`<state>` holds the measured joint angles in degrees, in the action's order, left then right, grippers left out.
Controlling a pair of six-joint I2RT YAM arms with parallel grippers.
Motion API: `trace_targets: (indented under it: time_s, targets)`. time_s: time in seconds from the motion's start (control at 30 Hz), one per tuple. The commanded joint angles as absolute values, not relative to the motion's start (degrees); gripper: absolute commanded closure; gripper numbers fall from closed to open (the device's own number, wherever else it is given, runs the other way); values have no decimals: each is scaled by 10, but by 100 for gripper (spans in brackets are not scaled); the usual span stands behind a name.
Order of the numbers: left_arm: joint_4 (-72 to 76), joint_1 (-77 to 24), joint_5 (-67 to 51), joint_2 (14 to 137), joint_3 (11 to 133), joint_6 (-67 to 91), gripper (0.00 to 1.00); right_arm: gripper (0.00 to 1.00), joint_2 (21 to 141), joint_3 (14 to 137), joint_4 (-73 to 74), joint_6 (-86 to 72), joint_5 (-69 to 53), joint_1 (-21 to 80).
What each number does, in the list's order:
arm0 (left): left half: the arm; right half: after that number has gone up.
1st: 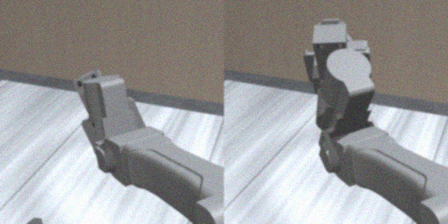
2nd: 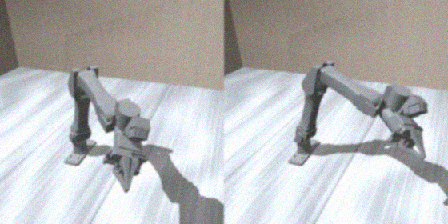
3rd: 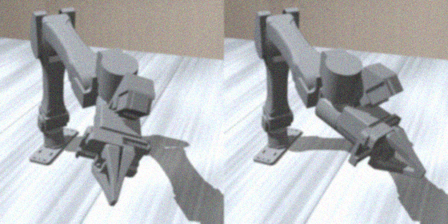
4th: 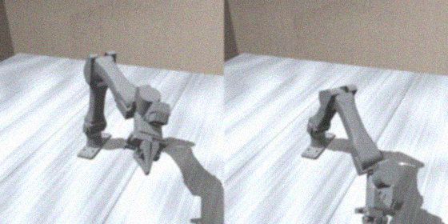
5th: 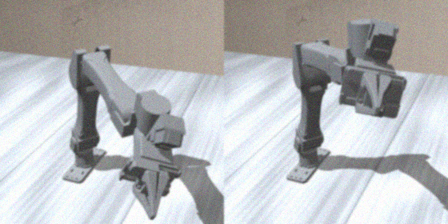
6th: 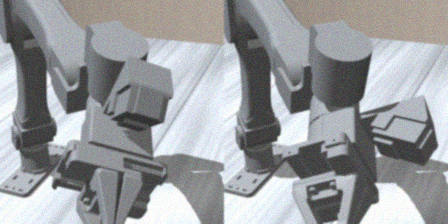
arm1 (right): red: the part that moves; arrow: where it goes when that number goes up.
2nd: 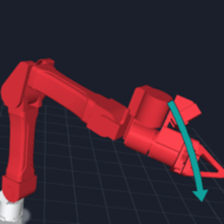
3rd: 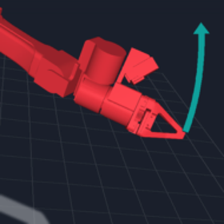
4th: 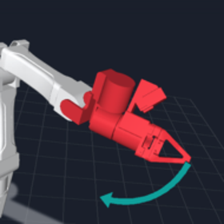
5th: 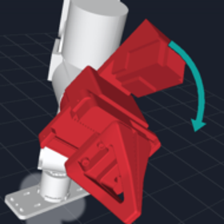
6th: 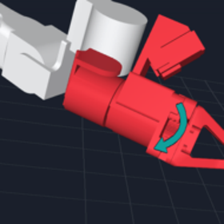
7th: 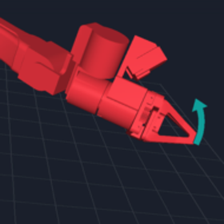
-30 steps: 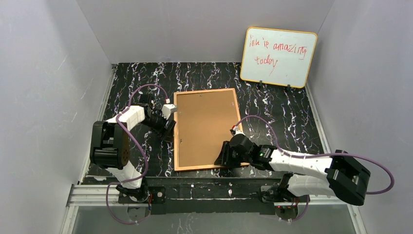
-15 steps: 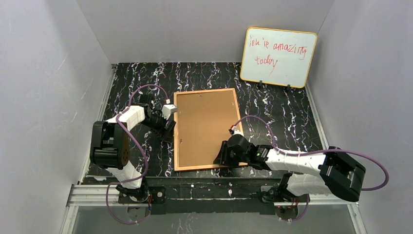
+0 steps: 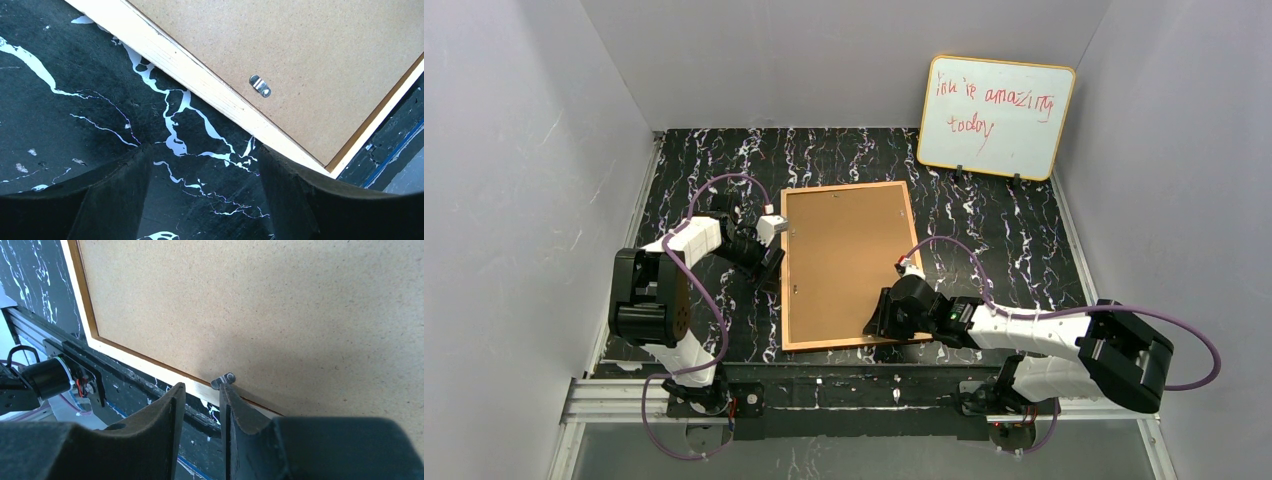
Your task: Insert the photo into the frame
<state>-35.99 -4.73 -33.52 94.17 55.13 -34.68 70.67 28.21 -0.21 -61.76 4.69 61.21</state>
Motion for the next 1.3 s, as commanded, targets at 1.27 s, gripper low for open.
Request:
trace_targets:
  time_s: [1.27]
  targets:
    - [-383,-60,-360,933,562,-367,26,63,722,267,-3,-660,140,646]
